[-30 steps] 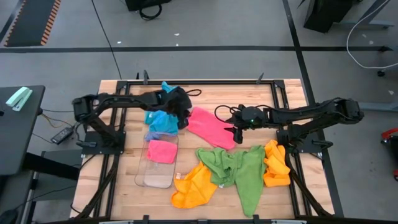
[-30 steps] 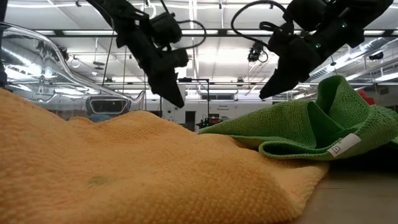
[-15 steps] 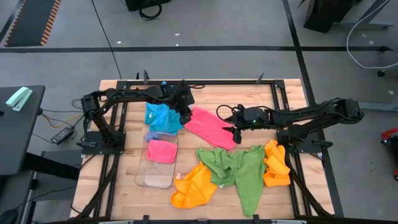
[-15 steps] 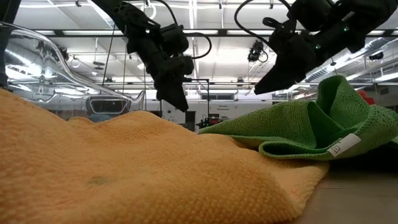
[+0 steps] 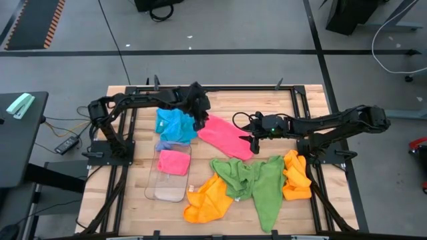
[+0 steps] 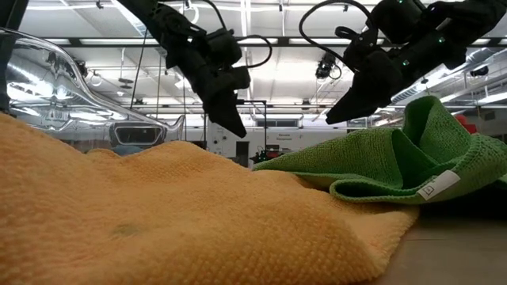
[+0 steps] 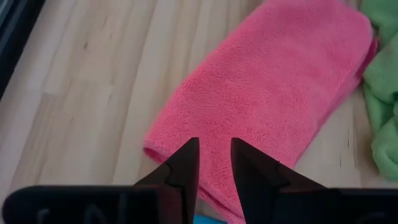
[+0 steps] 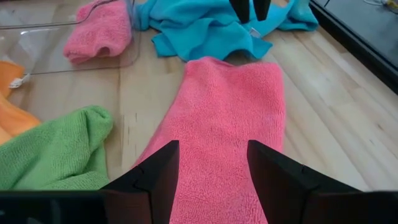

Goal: Fold microfiber towels
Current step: Fold the pink microfiber cloth

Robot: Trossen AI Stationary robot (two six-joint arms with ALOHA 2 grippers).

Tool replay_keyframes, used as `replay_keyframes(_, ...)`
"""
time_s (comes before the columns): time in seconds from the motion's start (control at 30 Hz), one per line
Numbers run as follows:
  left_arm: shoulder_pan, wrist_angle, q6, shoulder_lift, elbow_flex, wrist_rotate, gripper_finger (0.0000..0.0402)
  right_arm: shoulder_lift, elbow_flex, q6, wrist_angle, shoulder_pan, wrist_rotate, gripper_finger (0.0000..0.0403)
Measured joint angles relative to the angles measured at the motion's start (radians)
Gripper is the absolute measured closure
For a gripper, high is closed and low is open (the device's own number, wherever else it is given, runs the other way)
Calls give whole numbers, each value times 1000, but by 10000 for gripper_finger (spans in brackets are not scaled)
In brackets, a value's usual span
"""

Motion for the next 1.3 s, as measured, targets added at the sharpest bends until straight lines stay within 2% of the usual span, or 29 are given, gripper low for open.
replay_keyframes(0.17, -7, 7, -155, 11, 0, 1, 297, 0, 0, 6, -2, 2, 0, 205)
replay_keyframes(0.37, -6, -12, -294, 107, 47, 0, 295, 0, 0, -15, 5, 2, 0, 205)
replay_keyframes(0.57, 1, -223, -288, 237, 243, 1, 294, 0, 0, -36, 26, 2, -1, 205)
replay_keyframes(0.67, 16, -304, -270, 276, 297, 0, 294, 0, 0, -39, 26, 2, -1, 205)
replay_keyframes(0.97, 53, -320, -328, 303, 308, -10, 294, 0, 0, -36, 22, 3, -1, 205)
replay_keyframes(1.17, 36, -319, -374, 315, 307, -123, 294, 0, 0, -25, 24, 3, -1, 205)
replay_keyframes(1.3, 30, -314, -374, 333, 307, -120, 294, 0, 0, -24, 26, 3, -1, 205)
